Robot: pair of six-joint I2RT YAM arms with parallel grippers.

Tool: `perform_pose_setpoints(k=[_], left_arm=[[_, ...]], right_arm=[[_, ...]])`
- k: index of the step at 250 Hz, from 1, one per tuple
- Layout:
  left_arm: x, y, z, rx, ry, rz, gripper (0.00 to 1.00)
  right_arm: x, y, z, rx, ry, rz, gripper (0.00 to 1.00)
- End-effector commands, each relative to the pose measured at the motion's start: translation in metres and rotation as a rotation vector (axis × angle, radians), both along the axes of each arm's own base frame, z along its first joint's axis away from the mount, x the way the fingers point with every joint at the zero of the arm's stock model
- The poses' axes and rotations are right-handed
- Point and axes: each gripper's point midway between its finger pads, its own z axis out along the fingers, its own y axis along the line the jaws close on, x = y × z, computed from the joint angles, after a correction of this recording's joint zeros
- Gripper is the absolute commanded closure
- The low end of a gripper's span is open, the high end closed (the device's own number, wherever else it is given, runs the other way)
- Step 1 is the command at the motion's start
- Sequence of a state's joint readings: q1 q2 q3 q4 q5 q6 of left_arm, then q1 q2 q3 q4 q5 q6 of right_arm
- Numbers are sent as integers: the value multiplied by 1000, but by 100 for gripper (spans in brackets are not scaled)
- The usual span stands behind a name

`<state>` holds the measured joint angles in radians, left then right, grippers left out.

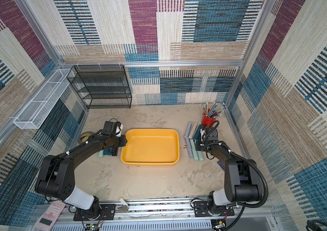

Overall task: Put the pruning pliers into the storage box
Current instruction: Pick up the pruning pliers from the center of the board.

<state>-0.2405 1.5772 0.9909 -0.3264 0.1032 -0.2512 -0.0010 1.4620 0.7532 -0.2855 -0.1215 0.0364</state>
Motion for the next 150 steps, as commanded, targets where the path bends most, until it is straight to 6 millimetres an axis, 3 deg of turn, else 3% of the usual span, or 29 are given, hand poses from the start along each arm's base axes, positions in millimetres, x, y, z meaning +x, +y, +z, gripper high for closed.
perform_pose_setpoints(k=[1,150], left_arm=[[1,1,1,18,-3,-8,71],[3,-1,-2,10,8,-10,72]], right_arm=[[3,-1,-1,-12,2,3,46],[3,-6,-19,-44,47,-21,49]])
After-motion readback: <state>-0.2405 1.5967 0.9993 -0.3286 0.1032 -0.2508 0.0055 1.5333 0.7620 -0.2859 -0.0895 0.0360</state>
